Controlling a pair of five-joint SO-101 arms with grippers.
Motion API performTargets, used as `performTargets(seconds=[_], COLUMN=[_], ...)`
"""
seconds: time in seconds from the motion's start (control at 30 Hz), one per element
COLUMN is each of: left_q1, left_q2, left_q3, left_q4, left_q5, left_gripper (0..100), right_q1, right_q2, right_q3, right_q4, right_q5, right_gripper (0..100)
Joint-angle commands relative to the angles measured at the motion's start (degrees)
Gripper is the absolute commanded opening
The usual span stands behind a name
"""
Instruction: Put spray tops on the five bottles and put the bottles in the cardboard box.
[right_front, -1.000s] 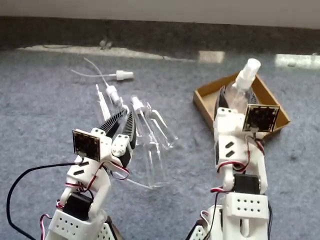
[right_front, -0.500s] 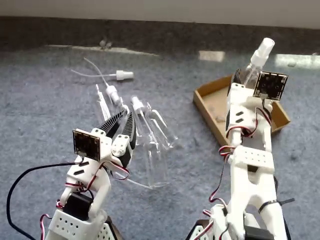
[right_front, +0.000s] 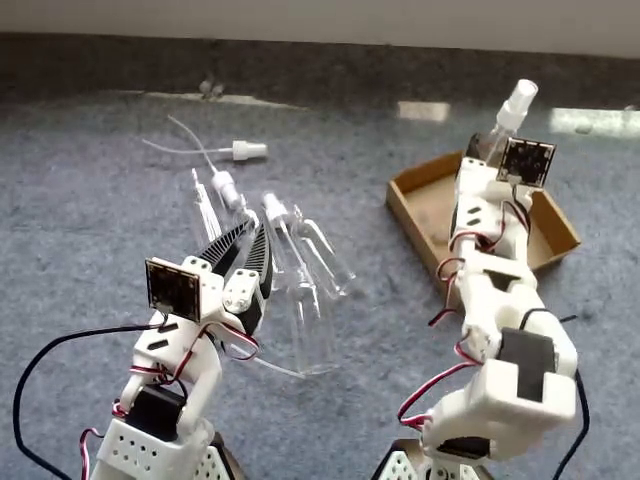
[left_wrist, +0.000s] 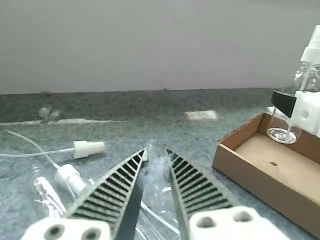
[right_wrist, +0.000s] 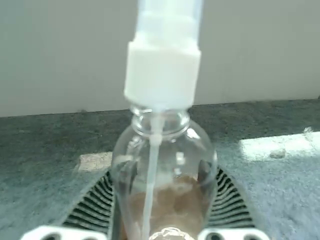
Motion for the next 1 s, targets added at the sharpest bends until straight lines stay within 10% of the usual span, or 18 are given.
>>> performTargets(seconds=[0.0,0.97], left_q1=[-0.48,-0.48], left_q2=[-0.66,-0.66], left_q3=[0.92,0.92], left_q4=[0.26,2.02], left_q5=[0.53,0.53], left_gripper=[0,0], right_q1=[1.45,1.63], right_q2=[3.21,26.51], right_q3=[-8.22,-26.24], right_q4=[-2.15,-2.51], right_q5=[0.26,0.53], right_gripper=[8.8,9.8])
